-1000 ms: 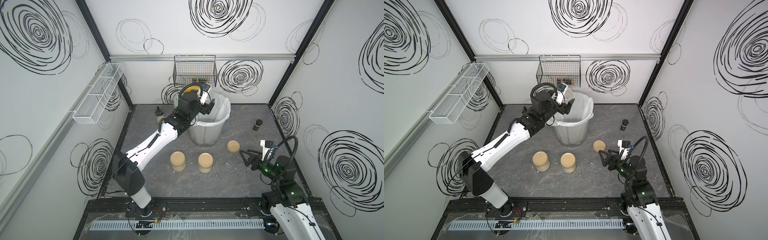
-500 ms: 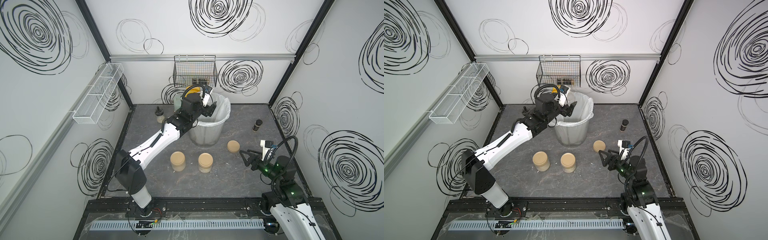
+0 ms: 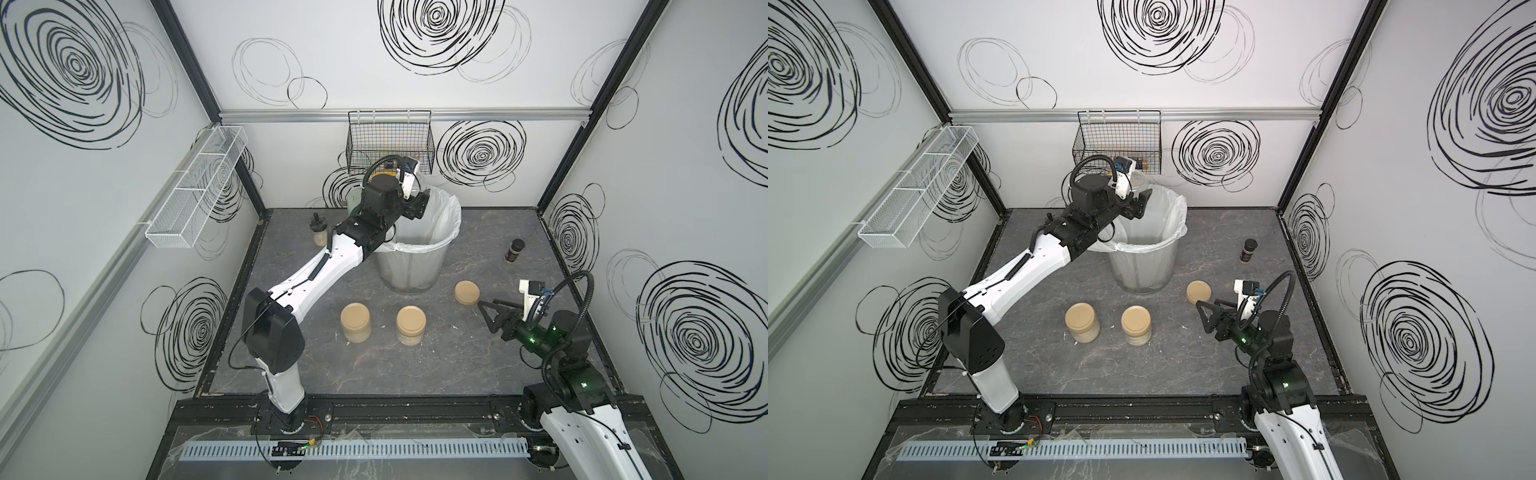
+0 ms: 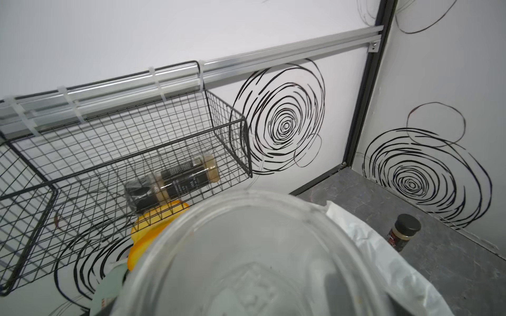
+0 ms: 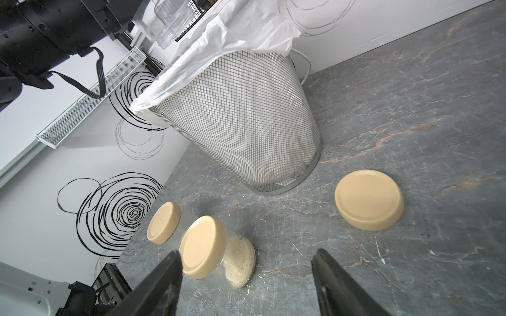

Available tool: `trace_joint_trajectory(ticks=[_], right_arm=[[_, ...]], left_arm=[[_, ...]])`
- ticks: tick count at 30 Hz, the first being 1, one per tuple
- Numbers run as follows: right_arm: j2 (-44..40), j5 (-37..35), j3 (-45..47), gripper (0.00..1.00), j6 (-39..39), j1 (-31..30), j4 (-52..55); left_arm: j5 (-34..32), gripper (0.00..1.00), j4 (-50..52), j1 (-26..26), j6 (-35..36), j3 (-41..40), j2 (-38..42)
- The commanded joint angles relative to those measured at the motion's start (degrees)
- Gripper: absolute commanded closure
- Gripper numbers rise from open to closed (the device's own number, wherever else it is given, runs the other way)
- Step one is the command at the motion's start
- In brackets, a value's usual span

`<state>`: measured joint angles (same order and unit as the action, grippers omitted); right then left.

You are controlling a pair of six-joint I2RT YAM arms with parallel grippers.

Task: Empty moldy rice from jars
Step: Pour the moldy rice from the jar into the trash bin.

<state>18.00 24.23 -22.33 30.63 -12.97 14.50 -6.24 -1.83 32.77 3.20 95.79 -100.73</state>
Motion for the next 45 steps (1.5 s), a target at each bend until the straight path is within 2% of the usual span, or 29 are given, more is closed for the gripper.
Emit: trace_joint_trajectory(ticks=[1,2,5,7,11,15,19,23,24,26,29,34,39,43,45], right_arm=[[-0.5,-0.4,-0.1,0.24,0.5,0.1,-1.2],[-0.5,0.0,0.2,0.24,0.9,0.1,-1.6],[0.0,0.9,0.1,0.24,0.9,0.1,-2.2],[0.4,0.4,-0.2,0.24,0.2,0.1,-1.9],[0.4,-0.5,0.2,0.24,0.8,0.1,-3.0],[0.2,0.5,-0.1,0.24,1.0,0.1,-3.1],[0.3,-1.5,-1.5,0.23,-1.5,0.1,-0.4],[1.8,0.5,-1.6,0.23,-1.7,0.1,-2.7],[2.4,0.9,-1.9,0.23,-1.8,0.1,-2.8],[3.5,0.8,-2.8,0.23,-2.5,0.1,-2.1],[3.1,-0.4,-3.0,0.23,-2.9,0.1,-1.8],[2.3,0.9,-2.5,0.23,-2.7,0.1,-2.0],[1.2,-0.5,-2.4,0.23,-2.3,0.1,-0.8],[1.3,0.9,-2.7,0.23,-1.0,0.1,-1.8],[1.7,0.5,-3.4,0.24,-1.1,0.1,-0.8]], left_arm=[[0.6,0.33,-10.8,2.0,-2.0,-7.8,6.7],[0.5,0.34,-11.6,1.5,-2.2,-8.3,6.7],[3.2,0.34,-3.1,-1.8,-6.1,1.1,2.3],[3.9,0.34,-1.3,-1.6,-6.2,4.3,1.3],[4.1,0.35,-5.4,-1.1,-7.3,2.1,0.9],[5.9,0.36,-2.0,-1.0,-10.4,4.4,-0.2],[4.8,0.35,-8.5,0.9,-10.3,-0.3,2.3],[8.0,0.37,-0.2,-2.3,-14.2,12.6,-5.3],[8.5,0.37,0.8,-2.2,-14.4,13.7,-5.8],[7.6,0.37,-0.6,-0.5,-13.1,10.8,-3.6],[6.7,0.36,-7.8,1.2,-12.1,3.1,0.5],[8.5,0.37,0.7,-2.2,-14.5,12.8,-4.5],[6.2,0.37,-7.8,0.5,-12.0,2.6,0.8],[9.6,0.38,-2.5,-3.3,-17.0,7.8,-2.4],[8.7,0.38,-4.7,-1.9,-15.8,5.1,-0.5]])
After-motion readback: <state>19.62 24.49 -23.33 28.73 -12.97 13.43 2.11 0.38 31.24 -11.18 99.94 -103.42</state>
